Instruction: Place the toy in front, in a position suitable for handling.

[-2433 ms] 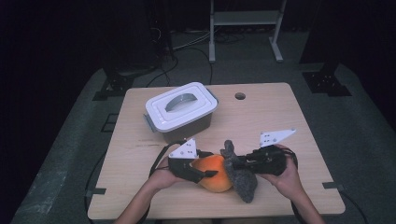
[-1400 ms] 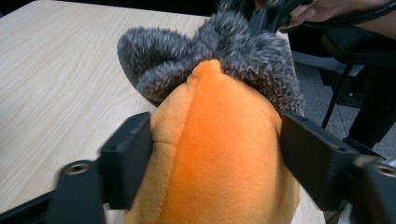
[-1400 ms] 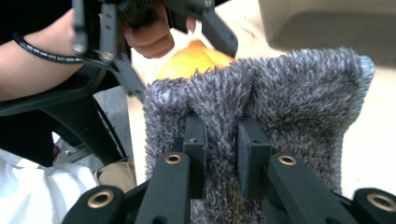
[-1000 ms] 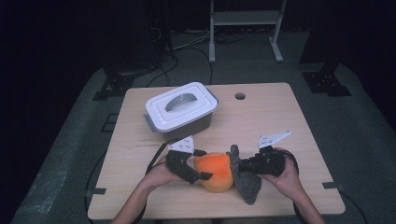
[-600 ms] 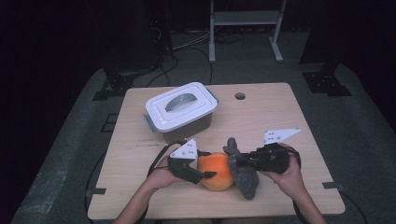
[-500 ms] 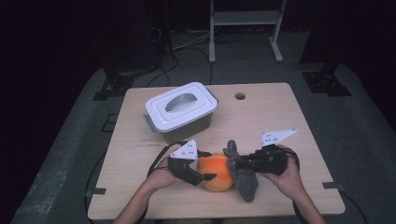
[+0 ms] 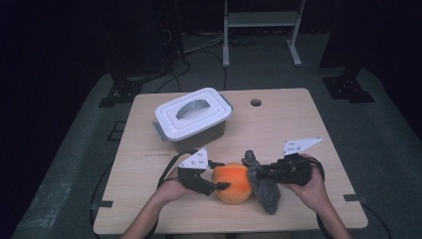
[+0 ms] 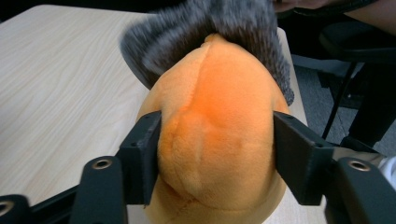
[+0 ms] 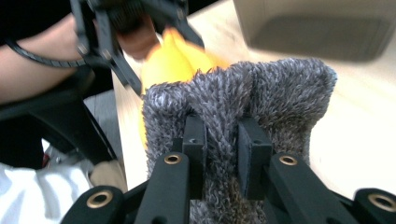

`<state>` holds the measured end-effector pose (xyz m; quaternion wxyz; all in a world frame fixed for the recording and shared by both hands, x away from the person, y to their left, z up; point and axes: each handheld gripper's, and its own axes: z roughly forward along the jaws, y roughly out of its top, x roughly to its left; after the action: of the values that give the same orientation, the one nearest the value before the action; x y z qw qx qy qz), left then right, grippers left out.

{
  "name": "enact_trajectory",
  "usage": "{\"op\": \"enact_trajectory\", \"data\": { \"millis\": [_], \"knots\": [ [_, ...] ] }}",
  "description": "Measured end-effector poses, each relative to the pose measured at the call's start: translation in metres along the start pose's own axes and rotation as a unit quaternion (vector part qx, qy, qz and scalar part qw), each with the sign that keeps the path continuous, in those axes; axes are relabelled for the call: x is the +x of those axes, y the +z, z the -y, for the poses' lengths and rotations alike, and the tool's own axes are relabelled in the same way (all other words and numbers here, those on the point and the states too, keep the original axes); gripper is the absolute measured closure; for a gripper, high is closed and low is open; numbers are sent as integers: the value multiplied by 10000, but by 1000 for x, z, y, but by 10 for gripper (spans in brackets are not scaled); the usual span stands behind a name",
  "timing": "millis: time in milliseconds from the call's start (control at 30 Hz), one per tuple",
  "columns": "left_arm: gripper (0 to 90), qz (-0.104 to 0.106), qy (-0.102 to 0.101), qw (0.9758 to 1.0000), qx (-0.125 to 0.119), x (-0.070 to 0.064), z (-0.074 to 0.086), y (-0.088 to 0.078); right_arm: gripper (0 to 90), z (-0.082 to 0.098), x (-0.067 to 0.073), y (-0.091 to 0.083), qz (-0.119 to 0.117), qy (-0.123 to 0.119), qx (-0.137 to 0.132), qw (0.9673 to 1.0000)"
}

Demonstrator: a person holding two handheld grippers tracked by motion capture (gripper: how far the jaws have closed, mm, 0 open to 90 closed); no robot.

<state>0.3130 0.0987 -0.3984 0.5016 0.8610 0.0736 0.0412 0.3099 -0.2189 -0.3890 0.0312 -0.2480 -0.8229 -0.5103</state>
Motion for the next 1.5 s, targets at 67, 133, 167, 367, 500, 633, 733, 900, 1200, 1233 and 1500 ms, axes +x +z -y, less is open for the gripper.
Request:
{"op": "enact_trajectory", "data": {
  "millis": [67, 133, 167, 367, 500, 633, 733, 900, 1200, 1233, 1500],
  "knots": [
    [389, 6, 135, 9999, 0, -2, -2, 0, 752, -2, 2, -1, -20, -22, -90, 10000],
    [391, -21, 247, 9997, 34, -5, -4, 0, 752, -7, 7, -2, -16, -91, -173, 9998],
    [392, -39, 285, 9996, 20, -6, -5, 0, 751, -8, 8, -1, -28, -115, -176, 9998],
    [273, 65, 201, 9998, 7, -6, -4, 4, 750, 3, 0, 9, -80, -26, 152, 9998],
    [148, 63, -45, 9998, 188, -1, -1, 9, 749, 9, -5, 7, -102, 72, 216, 9997],
    [283, 204, -114, 9996, 153, 1, 5, 11, 750, 10, -6, 4, -76, 101, 279, 9995],
    [356, 41, 92, 9999, 38, -2, -1, 6, 757, 2, 1, -4, 61, -44, 104, 9999],
    [382, -119, 476, 9986, 187, -8, -5, 6, 757, -7, 10, -4, -32, -227, -122, 9997],
    [368, -49, 425, 9988, 247, -7, 0, 8, 755, 11, -5, 8, -146, 121, 247, 9995],
    [368, -42, 404, 9989, 233, -7, 0, 8, 755, 11, -5, 8, -146, 121, 247, 9995],
    [301, 156, 227, 9995, 141, -5, 3, 8, 753, 0, 9, 10, -155, -121, 178, 9996]
  ]
}}
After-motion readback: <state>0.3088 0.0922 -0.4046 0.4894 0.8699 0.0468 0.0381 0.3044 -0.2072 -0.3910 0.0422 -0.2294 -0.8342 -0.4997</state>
